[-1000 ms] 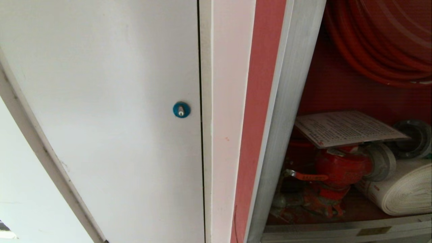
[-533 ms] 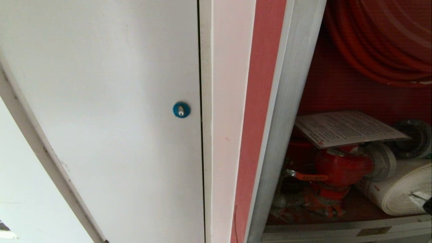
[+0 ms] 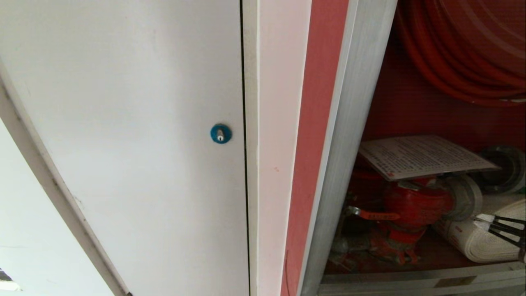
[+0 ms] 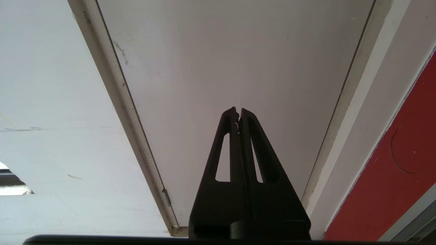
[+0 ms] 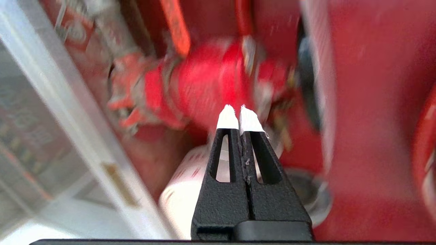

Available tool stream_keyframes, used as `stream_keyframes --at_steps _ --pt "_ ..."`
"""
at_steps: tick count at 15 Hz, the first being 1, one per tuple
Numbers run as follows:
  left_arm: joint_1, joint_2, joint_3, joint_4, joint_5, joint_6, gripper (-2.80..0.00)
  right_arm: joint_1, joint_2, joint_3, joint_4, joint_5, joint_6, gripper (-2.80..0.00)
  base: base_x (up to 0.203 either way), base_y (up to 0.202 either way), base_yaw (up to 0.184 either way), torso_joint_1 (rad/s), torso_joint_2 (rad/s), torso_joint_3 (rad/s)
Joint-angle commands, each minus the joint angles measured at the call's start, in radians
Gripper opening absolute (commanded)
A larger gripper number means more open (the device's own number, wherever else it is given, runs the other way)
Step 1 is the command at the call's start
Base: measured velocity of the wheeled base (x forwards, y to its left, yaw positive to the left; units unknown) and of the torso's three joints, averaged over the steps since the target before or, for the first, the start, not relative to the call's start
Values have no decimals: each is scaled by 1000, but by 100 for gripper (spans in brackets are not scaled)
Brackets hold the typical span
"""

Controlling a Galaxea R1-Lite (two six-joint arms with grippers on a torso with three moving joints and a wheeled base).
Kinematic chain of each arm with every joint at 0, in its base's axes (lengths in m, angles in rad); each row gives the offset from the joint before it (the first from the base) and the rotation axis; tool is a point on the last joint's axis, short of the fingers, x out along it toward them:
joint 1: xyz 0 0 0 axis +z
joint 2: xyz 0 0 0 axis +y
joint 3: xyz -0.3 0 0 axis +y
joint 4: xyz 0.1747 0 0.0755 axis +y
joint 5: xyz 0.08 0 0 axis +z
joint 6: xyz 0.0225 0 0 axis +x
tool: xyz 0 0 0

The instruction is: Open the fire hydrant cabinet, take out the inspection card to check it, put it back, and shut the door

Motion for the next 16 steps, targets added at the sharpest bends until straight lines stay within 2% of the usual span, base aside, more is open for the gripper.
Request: stream_keyframes --at_steps 1,5,7,9,11,12,16 --pt "0 1 8 0 0 -1 -280 148 103 -41 -34 -80 -3 -280 0 0 0 0 0 0" --pt "0 1 8 0 0 -1 -280 362 261 -55 -247 -234 19 -280 0 0 0 0 0 0" --pt "0 1 8 0 0 0 -280 415 315 -67 -287 -310 21 -280 0 0 0 0 0 0" --pt "0 1 8 0 1 -1 -280 426 345 -76 -322 -388 5 -280 0 0 0 0 0 0" --pt "0 1 8 0 0 0 -280 426 342 -76 -333 -433 -47 -280 0 0 0 0 0 0" --pt "0 1 8 0 0 -1 -280 427 334 -76 -331 -448 -72 -280 0 0 0 0 0 0" --pt "0 1 8 0 1 -1 -280 434 324 -79 -341 -451 -77 -280 0 0 0 0 0 0"
